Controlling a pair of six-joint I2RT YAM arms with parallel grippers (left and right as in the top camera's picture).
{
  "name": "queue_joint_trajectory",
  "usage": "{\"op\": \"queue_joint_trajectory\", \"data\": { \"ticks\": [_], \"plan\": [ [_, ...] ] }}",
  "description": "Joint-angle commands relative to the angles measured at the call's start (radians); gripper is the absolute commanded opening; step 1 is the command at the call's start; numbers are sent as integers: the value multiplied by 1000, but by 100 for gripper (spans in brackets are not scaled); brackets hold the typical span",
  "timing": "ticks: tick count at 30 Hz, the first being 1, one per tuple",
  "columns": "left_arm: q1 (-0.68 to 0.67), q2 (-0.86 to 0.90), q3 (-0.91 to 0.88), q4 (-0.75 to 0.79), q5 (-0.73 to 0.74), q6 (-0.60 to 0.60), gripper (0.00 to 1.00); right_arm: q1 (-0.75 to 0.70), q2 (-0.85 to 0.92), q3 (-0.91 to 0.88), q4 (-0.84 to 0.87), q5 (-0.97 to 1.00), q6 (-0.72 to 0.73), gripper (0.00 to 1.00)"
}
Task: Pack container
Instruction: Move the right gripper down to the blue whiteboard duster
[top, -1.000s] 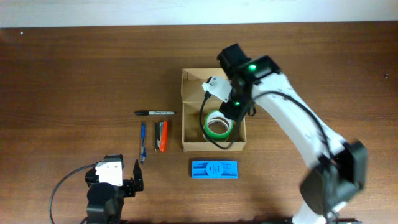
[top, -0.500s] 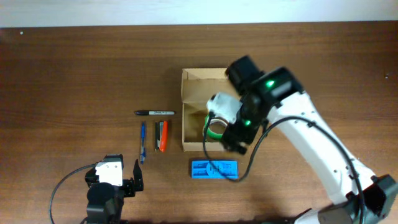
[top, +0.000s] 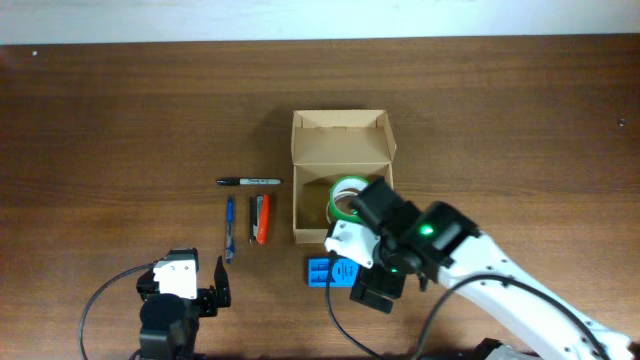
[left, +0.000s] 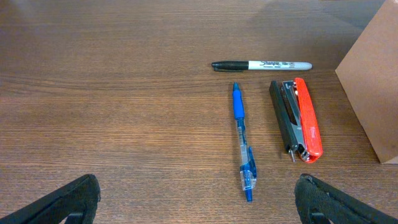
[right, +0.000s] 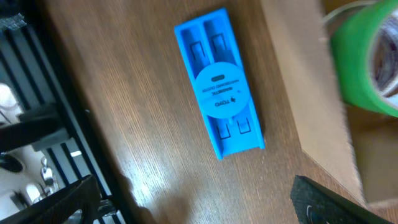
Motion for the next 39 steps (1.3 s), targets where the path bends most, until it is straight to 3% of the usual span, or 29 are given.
{"op": "queue_joint_trajectory", "data": {
  "ticks": [1, 15, 39],
  "plan": [
    [6, -7, -6, 2, -10, 19, 99, 42, 62, -13, 23, 90, 21, 99],
    [6, -7, -6, 2, -10, 19, 100, 134, 245, -13, 89, 152, -6, 97],
    [6, -7, -6, 2, -10, 19, 100, 134, 427, -15, 222, 210, -41, 98]
  ]
}}
